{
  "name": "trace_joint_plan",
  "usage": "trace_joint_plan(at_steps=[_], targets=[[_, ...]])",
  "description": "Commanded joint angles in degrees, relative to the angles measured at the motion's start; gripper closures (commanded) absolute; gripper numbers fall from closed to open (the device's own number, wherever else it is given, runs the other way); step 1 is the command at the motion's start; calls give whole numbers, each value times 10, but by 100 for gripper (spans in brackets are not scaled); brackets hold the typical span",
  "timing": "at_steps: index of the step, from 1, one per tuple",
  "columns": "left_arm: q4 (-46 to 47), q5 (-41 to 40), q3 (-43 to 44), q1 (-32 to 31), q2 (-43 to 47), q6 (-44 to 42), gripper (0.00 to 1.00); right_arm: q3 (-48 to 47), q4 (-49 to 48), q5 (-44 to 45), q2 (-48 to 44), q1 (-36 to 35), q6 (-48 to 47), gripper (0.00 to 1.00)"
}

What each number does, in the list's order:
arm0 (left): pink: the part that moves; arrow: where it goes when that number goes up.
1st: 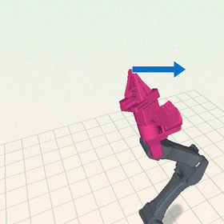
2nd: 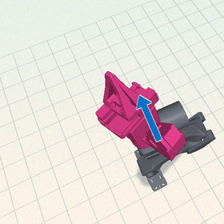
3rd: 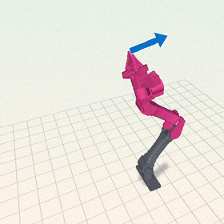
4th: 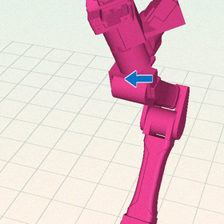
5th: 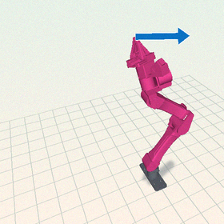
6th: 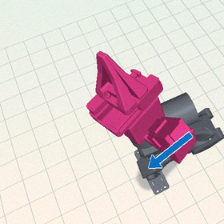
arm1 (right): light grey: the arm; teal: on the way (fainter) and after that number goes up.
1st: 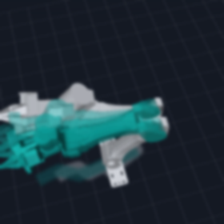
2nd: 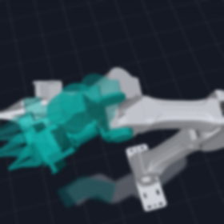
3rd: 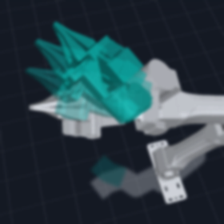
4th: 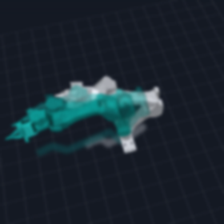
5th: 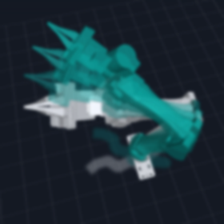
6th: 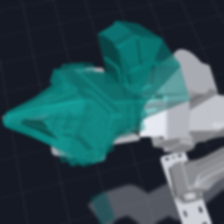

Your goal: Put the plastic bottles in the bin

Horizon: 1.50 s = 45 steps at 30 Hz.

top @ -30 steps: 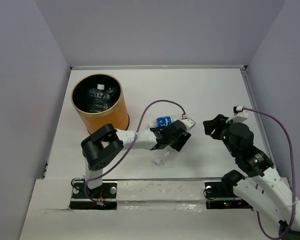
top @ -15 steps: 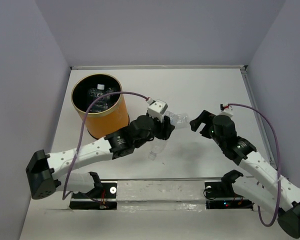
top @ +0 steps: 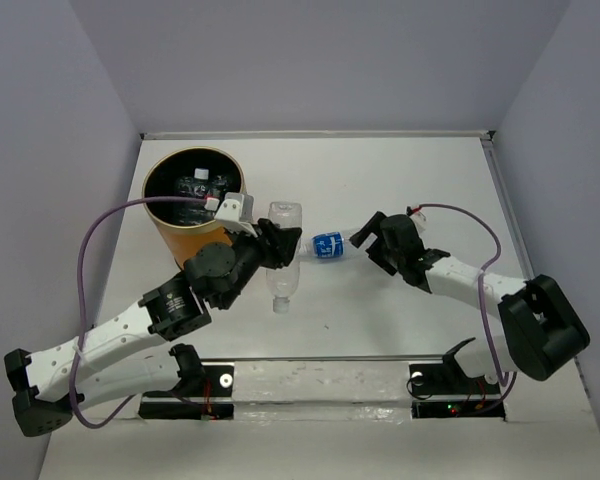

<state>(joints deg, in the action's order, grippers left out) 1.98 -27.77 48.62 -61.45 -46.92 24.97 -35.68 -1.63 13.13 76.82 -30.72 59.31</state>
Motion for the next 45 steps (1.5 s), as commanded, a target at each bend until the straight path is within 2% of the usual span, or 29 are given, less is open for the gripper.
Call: trace_joint_plan(at_steps=[1, 10, 17, 19, 23, 24, 25, 26, 27, 29, 31, 32, 33, 38, 41, 43, 44, 45], targets=[[5, -29, -15, 4, 35, 14, 60, -62, -52, 24, 44, 2, 27, 0], [-7, -47, 1, 5, 53, -1, 60, -105, -52, 46, 145, 2, 47, 0], [-7, -69, 105, 5, 29, -58, 60, -183, -31, 30, 232, 27, -10, 1], [-7, -86, 129, 5, 21, -74, 60, -198, -30, 23, 245, 27, -39, 7], [-2, -138, 190, 7, -13, -126, 60, -215, -24, 23, 261, 27, -70, 33], [-5, -146, 213, 11, -29, -146, 59, -217, -25, 29, 260, 27, -83, 44], [-8, -153, 224, 13, -36, -155, 59, -219, -26, 29, 259, 27, -93, 44], [-9, -162, 234, 16, -45, -163, 59, -219, -30, 31, 257, 27, -103, 52], [-9, -183, 248, 26, -53, -171, 59, -218, -31, 31, 245, 27, -117, 54], [6, -195, 251, 53, -73, -194, 59, -203, -65, 19, 219, 27, -137, 66], [15, -185, 248, 126, -87, -189, 59, -170, -87, 5, 166, 27, -157, 69], [21, -169, 242, 155, -91, -186, 59, -162, -99, 5, 147, 27, -168, 69], [25, -161, 242, 212, -95, -179, 59, -150, -100, 7, 129, 22, -188, 69], [37, -154, 267, 351, -147, -172, 59, -130, -104, 10, 1, 0, -236, 69], [59, -154, 282, 424, -169, -178, 59, -132, -107, 19, -45, -28, -256, 69], [85, -167, 292, 447, -192, -203, 59, -139, -107, 30, -56, -48, -264, 69], [94, -197, 300, 454, -201, -242, 59, -149, -109, 45, -61, -71, -272, 69], [108, -213, 301, 454, -210, -243, 59, -155, -112, 52, -62, -81, -279, 69]])
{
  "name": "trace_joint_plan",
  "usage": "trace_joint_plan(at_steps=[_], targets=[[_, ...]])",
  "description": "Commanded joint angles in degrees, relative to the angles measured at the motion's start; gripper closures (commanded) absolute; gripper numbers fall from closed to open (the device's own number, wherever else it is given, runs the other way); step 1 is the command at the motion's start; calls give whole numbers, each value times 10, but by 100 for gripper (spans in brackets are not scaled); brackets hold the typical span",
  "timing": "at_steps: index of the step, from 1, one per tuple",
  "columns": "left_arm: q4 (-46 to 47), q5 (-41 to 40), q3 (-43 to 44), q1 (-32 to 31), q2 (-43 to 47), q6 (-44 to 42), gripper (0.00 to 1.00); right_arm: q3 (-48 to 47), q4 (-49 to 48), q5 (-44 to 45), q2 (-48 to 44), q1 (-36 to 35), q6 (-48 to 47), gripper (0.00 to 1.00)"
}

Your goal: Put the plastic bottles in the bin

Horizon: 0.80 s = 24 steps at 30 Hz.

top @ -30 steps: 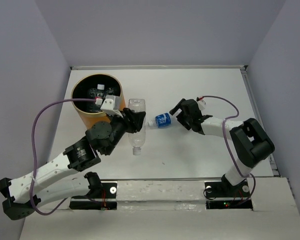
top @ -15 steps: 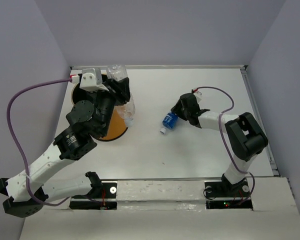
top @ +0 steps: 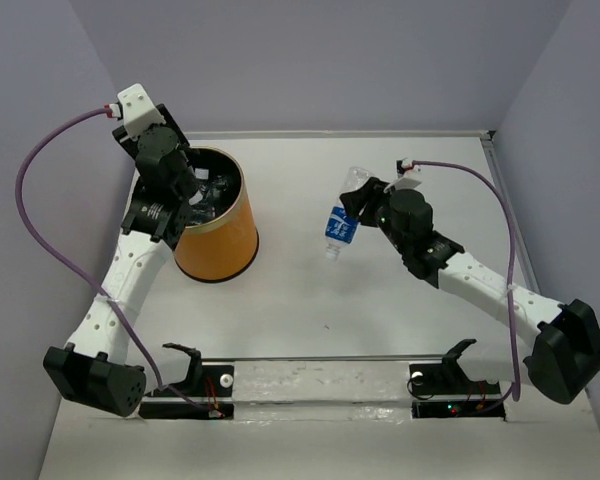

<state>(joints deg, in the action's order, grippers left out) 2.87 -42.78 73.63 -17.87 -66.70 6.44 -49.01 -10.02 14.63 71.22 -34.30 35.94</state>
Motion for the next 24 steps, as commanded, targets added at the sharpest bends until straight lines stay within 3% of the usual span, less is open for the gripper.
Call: trace_joint_plan(at_steps=[1, 5, 12, 13, 15, 18, 24], targets=[[144, -78, 48, 18, -25, -120, 59, -28, -33, 47, -4, -57, -52, 69], [285, -92, -25, 18, -27, -243, 59, -84, -65, 53, 24, -91, -83, 69], [382, 26, -182, 18, 10, -267, 53, -276, -91, 14, 131, -124, -133, 69], [396, 29, -192, 19, 15, -267, 50, -301, -91, 11, 145, -125, -141, 69], [387, 45, -210, 19, 25, -253, 26, -362, -105, 7, 181, -136, -152, 69], [356, 45, -206, 18, 43, -224, 1, -432, -104, -3, 228, -142, -154, 69], [241, 80, -148, 18, 115, -116, 1, -527, -105, -15, 305, -168, -181, 69]])
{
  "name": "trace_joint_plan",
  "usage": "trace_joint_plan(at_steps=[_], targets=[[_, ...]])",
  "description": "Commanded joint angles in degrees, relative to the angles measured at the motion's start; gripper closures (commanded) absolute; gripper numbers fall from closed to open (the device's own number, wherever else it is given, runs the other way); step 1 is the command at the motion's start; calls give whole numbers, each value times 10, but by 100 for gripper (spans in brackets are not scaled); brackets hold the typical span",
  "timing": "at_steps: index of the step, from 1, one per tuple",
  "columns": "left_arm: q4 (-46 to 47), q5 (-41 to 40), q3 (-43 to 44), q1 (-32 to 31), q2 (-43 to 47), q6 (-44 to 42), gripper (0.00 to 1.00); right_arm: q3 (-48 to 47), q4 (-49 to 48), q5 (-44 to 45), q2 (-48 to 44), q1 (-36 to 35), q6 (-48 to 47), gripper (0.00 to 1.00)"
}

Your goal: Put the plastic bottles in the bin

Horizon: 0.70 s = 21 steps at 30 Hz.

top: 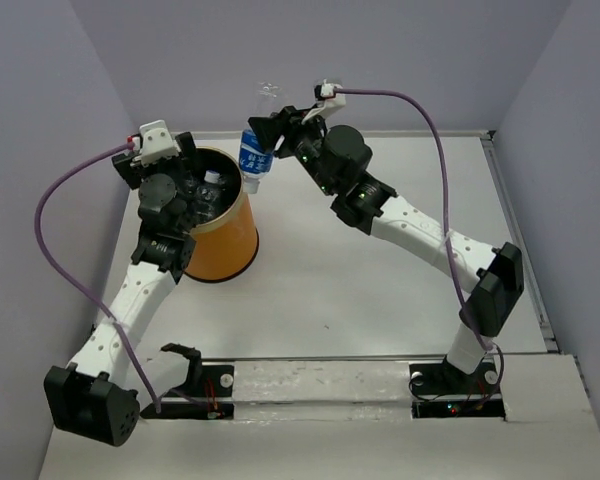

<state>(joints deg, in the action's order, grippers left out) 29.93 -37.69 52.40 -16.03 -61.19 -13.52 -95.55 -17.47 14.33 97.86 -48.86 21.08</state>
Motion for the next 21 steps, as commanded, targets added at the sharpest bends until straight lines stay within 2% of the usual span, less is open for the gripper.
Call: trace_joint_plan(at_steps=[1, 4, 11, 15, 20, 21], targets=[[-63, 45, 74, 0, 82, 122, 1, -92, -30, -14, 65, -32, -49, 69], [-116, 103, 99, -1, 118, 190, 1, -157, -34, -17, 125, -49, -92, 69], [-178, 168, 90, 0, 179, 251, 1, -261, -32, -4, 248, -82, -185, 69], [-188, 171, 60, 0, 203, 252, 1, -244, -34, -21, 280, -92, -175, 68], [-181, 163, 39, 0, 223, 239, 1, -203, -58, -10, 295, -120, -121, 66], [-180, 161, 34, -1, 224, 238, 1, -192, -62, -5, 294, -120, -102, 63]])
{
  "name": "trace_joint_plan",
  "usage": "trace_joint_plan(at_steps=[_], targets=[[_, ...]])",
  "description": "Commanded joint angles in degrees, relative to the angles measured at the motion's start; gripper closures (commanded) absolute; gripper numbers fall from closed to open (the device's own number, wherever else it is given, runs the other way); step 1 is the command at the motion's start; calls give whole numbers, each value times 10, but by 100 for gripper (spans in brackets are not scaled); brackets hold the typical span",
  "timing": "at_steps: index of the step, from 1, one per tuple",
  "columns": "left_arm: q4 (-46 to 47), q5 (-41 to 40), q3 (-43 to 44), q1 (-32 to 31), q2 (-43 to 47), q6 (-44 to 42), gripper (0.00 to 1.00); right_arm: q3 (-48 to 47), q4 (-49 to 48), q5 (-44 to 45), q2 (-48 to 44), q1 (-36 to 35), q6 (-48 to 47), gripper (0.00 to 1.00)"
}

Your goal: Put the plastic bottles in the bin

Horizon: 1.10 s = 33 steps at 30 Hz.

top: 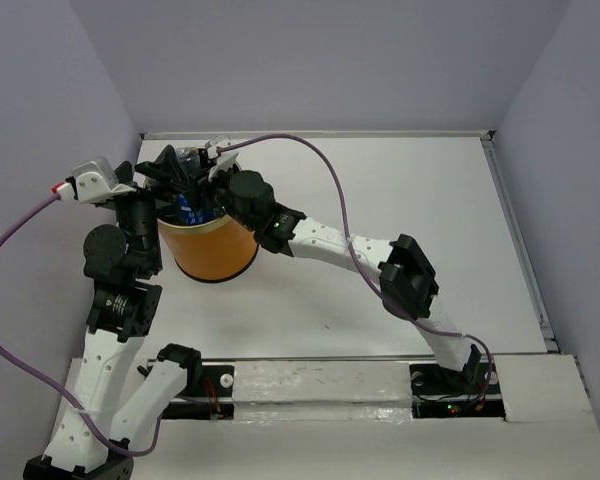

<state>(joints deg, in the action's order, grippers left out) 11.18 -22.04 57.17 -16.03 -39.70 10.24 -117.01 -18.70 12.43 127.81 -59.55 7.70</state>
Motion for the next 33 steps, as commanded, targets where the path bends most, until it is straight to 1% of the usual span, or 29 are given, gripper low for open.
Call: trace_joint_plan(at_steps=[1, 2, 3, 4, 5, 8, 9, 14, 17, 20, 24, 25, 26, 27, 28, 29, 30, 31, 32, 33], targets=[[9, 4, -17, -1, 12, 0, 1, 32, -49, 15, -9, -18, 42, 60], [14, 2, -21, 0, 17, -1, 1, 43, -51, 18, -15, -18, 51, 55], [17, -4, -30, 0, 20, -3, 1, 57, -63, 23, -23, -18, 58, 38], [22, -7, -32, -1, 23, -2, 1, 83, -70, 28, -40, -18, 64, 29], [21, -9, -31, -1, 24, -2, 1, 91, -72, 42, -48, -18, 64, 16], [21, -10, -31, -1, 25, 1, 1, 114, -69, 72, -84, -18, 57, 2], [20, -11, -32, -1, 24, 1, 1, 119, -69, 79, -94, -18, 54, 0], [28, -36, -43, -1, 37, 13, 1, 108, -48, 82, -131, -18, 19, 0], [35, -66, -51, -1, 50, 16, 1, 112, -35, 69, -159, -18, 3, 0], [46, -85, -63, -1, 62, 14, 1, 117, -17, 33, -183, -18, -1, 0], [48, -78, -65, -1, 63, 13, 1, 162, -4, 31, -235, -18, 1, 1], [48, -67, -65, 0, 61, 14, 1, 181, -5, 44, -251, -18, 1, 4], [49, -60, -65, -1, 60, 14, 1, 225, -6, 51, -292, -18, -1, 10], [51, -39, -65, 0, 61, 17, 1, 251, -11, 65, -315, -18, -3, 28], [60, -25, -66, -1, 67, 16, 1, 279, -15, 69, -342, -18, -9, 43], [63, -11, -69, 0, 69, 15, 1, 310, -22, 75, -370, -18, -12, 66], [68, 17, -71, -1, 73, 13, 1, 371, -30, 86, -428, -18, -15, 98], [71, 33, -74, 0, 77, 13, 1, 400, -30, 93, -459, -18, -17, 100], [77, 46, -75, 0, 81, 12, 1, 426, -30, 96, -487, -18, -26, 100], [78, 67, -76, -1, 84, 14, 1, 478, -24, 112, -546, -18, -28, 100]])
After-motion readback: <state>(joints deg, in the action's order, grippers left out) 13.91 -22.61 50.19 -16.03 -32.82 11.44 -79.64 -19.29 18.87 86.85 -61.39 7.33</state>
